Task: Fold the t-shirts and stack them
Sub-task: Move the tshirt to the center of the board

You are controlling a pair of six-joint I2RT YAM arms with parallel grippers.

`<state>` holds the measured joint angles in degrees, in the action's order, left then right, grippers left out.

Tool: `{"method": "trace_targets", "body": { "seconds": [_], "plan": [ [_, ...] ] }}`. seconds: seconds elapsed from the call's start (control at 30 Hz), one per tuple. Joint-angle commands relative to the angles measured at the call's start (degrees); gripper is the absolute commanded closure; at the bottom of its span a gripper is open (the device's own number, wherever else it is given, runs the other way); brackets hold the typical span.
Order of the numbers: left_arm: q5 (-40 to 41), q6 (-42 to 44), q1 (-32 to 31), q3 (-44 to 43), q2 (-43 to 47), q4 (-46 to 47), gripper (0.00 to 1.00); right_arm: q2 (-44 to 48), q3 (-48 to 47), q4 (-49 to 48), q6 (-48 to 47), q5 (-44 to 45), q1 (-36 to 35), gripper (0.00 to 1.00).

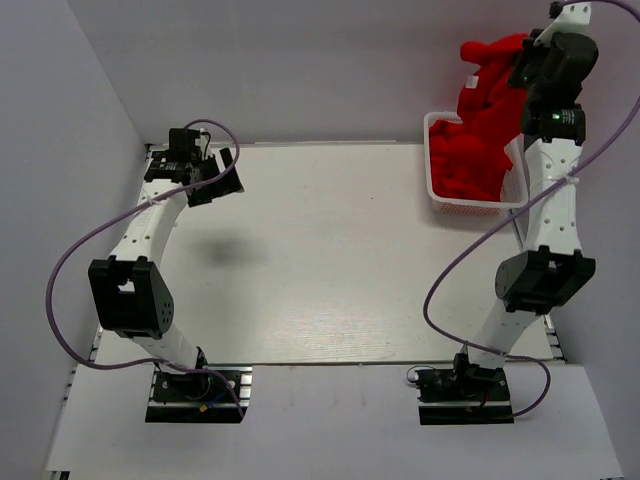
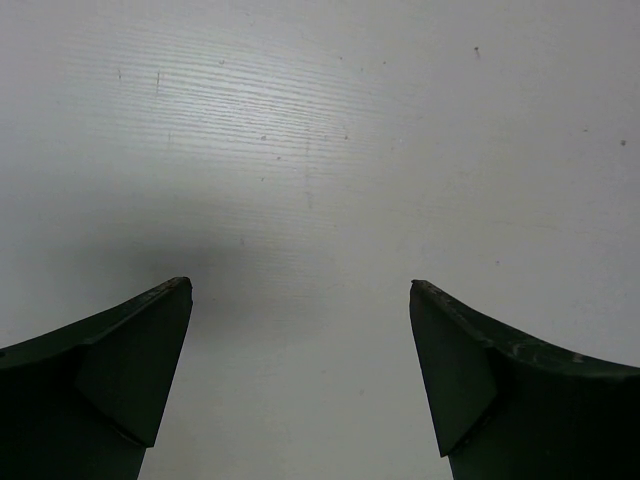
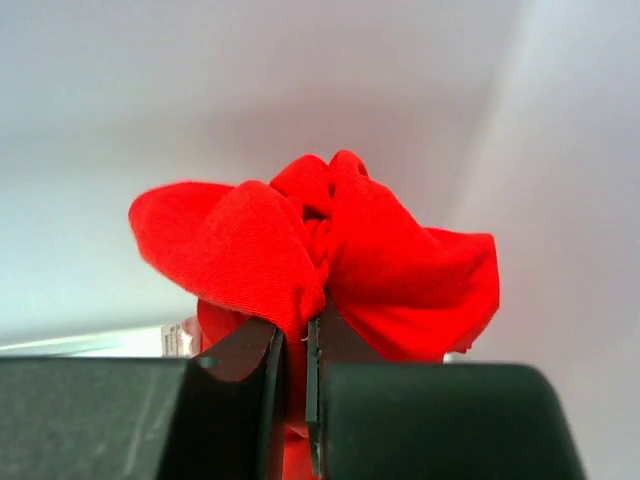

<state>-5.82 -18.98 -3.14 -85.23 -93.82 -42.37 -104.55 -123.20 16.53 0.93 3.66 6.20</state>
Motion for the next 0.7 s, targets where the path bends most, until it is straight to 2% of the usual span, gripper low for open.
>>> {"method": "trace_targets", "body": {
  "seconds": [0.0,0.1,0.2,0.3,0.33,0.4,0.43,0.5,0.57,0.6,0.67],
  "plan": [
    [0.02,-0.27,-0.20,-0.37,4.78,0.97,0.00,4.00,-1.43,-5.81,1.96,-11.91,-1.36,1.00],
    [0.64,-0.27,-0.20,-0.37,6.10,0.45,0.00,5.50,-2.40,-6.77,5.92,-24.03,-2.67,1.00],
    [1.25,0.35,0.32,-0.37,6.72,-0.17,0.00,5.76,-2.05,-8.97,13.64,-37.55,-5.14,1.00],
    [2.65,0.35,0.32,-0.37,7.86,-1.39,0.00,6.28,0.31,-9.24,17.61,-43.90,-9.53,1.00],
    [3.36,0.35,0.32,-0.37,7.86,-1.40,0.00,7.77,7.37,-9.41,18.40,-45.48,-14.67,1.00],
    [3.89,0.35,0.32,0.24,8.48,-1.40,0.00,10.24,10.06,-9.42,17.88,-45.06,-16.81,1.00],
    [3.89,0.35,0.32,0.94,8.48,-1.40,0.00,11.12,19.91,-9.68,17.44,-43.40,-18.14,1.00],
    [3.89,0.35,0.32,1.65,8.48,-1.40,0.00,14.80,27.27,-13.10,17.96,-38.41,-22.35,1.00],
    [3.89,-0.18,0.32,2.26,8.48,-1.40,0.00,16.48,43.40,-18.43,18.76,-36.02,-25.86,1.00],
    [3.89,-0.18,0.32,2.26,8.48,-1.92,0.00,16.83,49.57,-19.08,20.41,-34.35,-26.84,0.93],
    [3.89,-0.18,0.32,2.88,8.48,-1.93,0.00,15.17,56.71,-17.52,21.31,-34.33,-29.73,0.67]
  ]
}}
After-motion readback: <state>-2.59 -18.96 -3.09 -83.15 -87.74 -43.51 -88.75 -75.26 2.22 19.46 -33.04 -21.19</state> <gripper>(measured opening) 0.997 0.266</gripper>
